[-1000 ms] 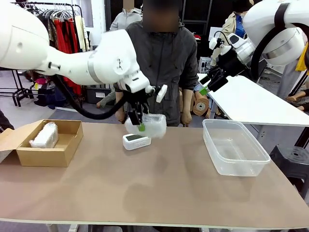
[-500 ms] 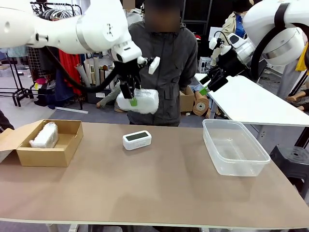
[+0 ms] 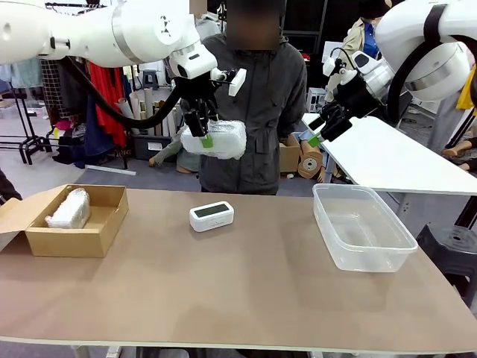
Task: Separate and place wrapped and unwrapped clocks.
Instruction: Pick up the Digital clock indicated by the person, then if the picked Digital clock is wrapped, place it in the Package Box ; if not, place it in the Organizing box.
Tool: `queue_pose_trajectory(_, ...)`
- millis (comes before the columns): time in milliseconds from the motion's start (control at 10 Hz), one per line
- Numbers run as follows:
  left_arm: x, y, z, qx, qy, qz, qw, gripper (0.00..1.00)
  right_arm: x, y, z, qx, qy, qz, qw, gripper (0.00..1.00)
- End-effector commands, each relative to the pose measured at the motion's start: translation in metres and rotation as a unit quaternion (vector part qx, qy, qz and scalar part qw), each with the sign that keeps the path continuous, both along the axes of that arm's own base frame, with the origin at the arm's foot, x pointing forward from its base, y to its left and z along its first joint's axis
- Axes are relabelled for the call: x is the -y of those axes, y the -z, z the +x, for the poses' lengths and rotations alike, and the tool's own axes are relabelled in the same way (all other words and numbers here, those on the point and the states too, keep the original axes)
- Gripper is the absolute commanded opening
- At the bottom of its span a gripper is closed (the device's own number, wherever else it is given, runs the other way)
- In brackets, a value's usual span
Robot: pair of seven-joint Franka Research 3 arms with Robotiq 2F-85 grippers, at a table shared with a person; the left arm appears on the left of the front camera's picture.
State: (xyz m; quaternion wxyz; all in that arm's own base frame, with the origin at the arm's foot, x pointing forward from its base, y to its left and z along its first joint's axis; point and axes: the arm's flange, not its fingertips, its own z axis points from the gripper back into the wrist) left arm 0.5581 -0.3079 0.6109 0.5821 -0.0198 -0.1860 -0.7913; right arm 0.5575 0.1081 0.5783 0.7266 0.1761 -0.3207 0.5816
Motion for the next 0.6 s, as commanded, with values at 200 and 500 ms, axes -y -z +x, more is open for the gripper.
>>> queue_pose_trajectory(200, -0.0032, -0.0007, -0.0006, -0.001, -0.007, 0.002, 1.0, 0.0, 0.0, -0.001, -0.0013, 0.003, 0.001, -0.003, 1.0, 1.0)
queue_pose_trajectory(500, -0.0032, -0.0007, -0.0006, -0.001, -0.007, 0.002, 1.0, 0.0, 0.0, -0.001, -0.0013, 0.003, 0.001, -0.003, 1.0, 1.0)
